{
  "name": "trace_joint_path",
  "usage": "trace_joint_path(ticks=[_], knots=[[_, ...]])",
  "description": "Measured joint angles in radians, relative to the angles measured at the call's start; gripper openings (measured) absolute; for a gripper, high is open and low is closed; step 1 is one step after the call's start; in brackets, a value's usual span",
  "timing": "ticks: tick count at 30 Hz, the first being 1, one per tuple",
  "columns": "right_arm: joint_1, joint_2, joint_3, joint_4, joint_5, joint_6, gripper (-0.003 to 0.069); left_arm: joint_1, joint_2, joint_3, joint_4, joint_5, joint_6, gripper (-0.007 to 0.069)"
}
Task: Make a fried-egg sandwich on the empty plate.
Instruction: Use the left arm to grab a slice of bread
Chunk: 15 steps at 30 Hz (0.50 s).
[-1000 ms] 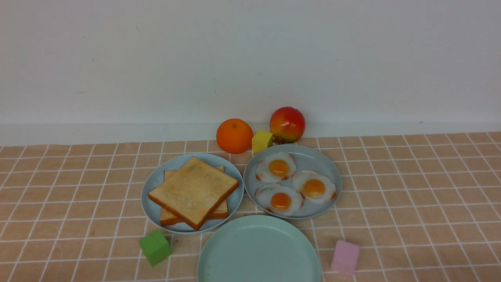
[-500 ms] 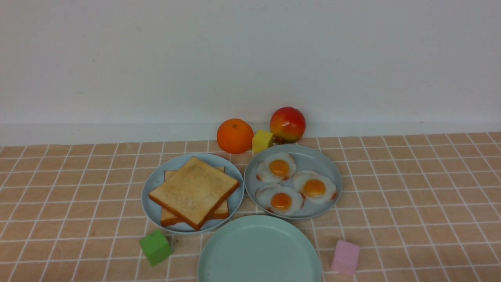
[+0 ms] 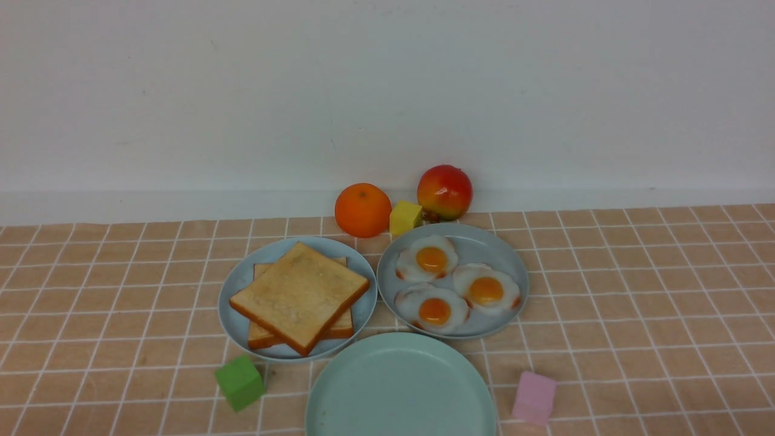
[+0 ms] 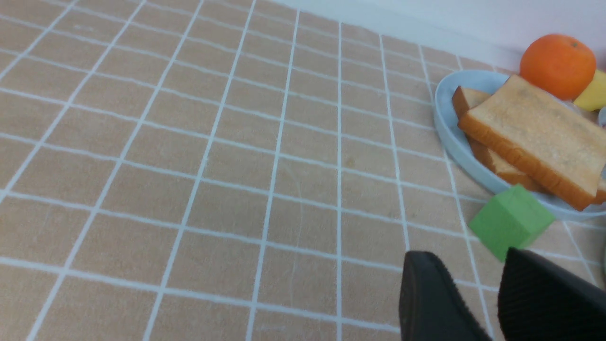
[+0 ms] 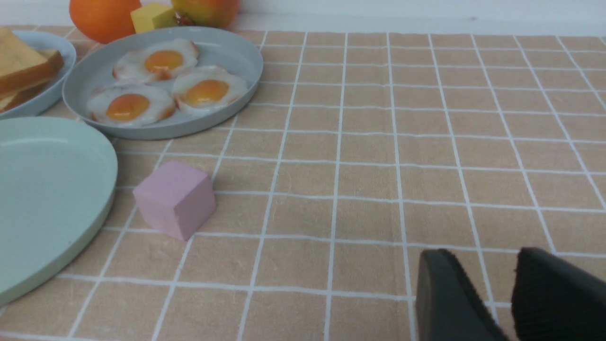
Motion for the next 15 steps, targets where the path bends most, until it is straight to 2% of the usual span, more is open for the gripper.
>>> trace_joint_path(ticks=[4, 10, 15], knots=[[0.000, 0.000, 0.008, 0.017, -0.099, 0.000, 0.0239, 0.000, 0.000, 0.000, 0.001, -0.099, 0.000, 0.0239], [0.000, 0.000, 0.008, 0.056, -0.396, 0.020, 0.0239, 0.000, 0.000, 0.000, 0.003, -0.333, -0.001, 0.0239], [0.000, 0.000, 0.008, 0.064, -0.522, 0.022, 0.0239, 0.000, 0.000, 0.000, 0.004, -0.362, -0.001, 0.0239]])
